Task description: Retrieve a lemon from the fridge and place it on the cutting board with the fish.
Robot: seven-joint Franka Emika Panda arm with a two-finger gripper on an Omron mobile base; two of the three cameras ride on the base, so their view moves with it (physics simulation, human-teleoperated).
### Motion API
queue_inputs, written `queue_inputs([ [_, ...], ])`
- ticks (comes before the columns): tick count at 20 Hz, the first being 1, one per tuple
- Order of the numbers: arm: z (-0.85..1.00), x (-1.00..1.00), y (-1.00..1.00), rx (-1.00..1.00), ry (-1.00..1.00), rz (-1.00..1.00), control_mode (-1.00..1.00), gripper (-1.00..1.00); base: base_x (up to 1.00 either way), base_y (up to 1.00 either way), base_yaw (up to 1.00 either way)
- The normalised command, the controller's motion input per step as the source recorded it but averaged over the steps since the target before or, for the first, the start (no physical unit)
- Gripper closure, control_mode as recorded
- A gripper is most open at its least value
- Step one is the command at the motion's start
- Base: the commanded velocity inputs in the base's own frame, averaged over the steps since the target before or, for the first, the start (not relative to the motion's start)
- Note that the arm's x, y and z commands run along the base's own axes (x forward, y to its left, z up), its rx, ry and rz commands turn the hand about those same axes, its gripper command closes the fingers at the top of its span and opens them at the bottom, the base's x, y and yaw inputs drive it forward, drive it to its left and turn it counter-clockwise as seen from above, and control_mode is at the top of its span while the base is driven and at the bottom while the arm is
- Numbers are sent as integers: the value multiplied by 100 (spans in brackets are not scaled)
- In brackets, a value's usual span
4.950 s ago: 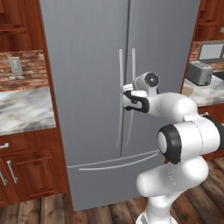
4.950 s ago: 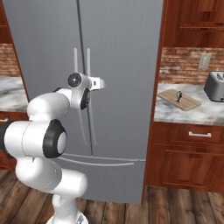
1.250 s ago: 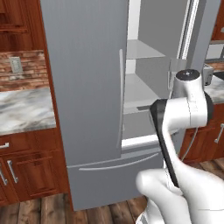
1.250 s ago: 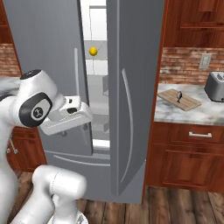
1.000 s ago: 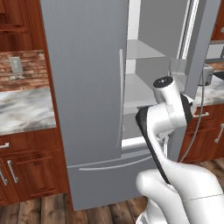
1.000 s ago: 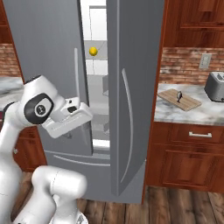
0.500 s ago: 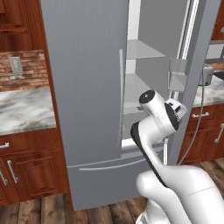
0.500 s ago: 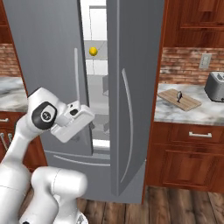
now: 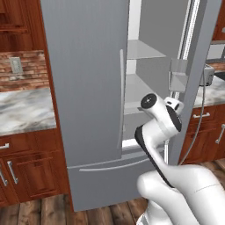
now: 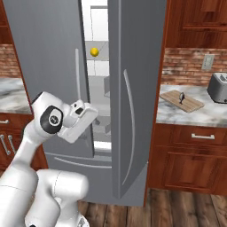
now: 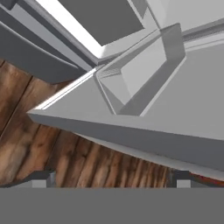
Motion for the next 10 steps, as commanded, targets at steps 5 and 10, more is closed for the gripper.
queue_inputs([
  [5,-22,17,-18,-1,0,13,-100,-100,0,0,0],
  [10,-36,22,-1,0,0,10,-100,-100,0,0,0],
])
